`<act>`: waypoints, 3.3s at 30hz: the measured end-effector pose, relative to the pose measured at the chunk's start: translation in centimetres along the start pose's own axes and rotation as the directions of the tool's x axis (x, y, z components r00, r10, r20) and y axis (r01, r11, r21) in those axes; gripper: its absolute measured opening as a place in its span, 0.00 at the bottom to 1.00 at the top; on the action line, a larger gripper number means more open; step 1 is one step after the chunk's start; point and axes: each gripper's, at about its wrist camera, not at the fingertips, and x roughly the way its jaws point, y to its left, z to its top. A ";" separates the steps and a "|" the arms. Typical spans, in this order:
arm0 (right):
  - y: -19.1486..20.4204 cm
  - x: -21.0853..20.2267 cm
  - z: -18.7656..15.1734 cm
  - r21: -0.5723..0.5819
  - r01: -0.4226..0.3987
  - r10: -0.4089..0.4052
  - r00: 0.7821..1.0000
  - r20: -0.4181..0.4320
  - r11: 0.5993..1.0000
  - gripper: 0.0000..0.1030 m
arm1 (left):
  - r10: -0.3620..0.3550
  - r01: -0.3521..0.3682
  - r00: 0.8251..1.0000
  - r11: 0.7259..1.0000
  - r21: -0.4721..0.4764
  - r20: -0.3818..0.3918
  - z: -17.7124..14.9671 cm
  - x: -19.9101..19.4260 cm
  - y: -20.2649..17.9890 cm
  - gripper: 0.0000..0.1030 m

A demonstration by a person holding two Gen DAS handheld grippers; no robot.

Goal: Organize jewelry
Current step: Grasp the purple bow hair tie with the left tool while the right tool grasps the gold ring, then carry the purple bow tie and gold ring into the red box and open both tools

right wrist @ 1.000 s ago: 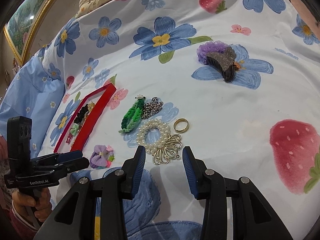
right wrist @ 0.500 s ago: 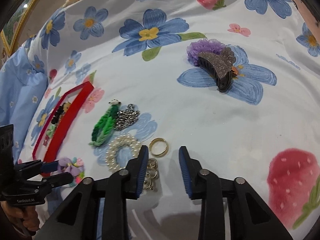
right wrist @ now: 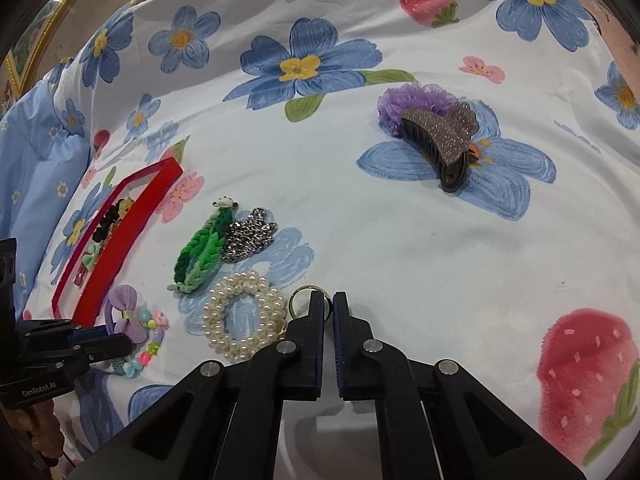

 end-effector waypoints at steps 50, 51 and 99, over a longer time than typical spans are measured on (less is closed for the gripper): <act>9.5 -2.9 -1.6 -0.080 -0.235 0.235 0.972 -0.007 0.969 0.04 | -0.002 0.009 0.995 0.998 -0.066 0.100 -1.6 -4.9 4.7 0.04; 9.6 -2.9 -1.6 -0.081 -0.238 0.238 0.971 -0.008 0.968 0.04 | -0.004 0.011 0.994 0.998 -0.064 0.107 -1.5 -5.2 4.7 0.04; 29.5 9.6 -0.9 -0.451 -0.311 0.199 0.939 -0.280 0.837 0.04 | 0.024 0.026 0.991 0.933 -0.360 0.134 -5.3 -7.9 20.5 0.04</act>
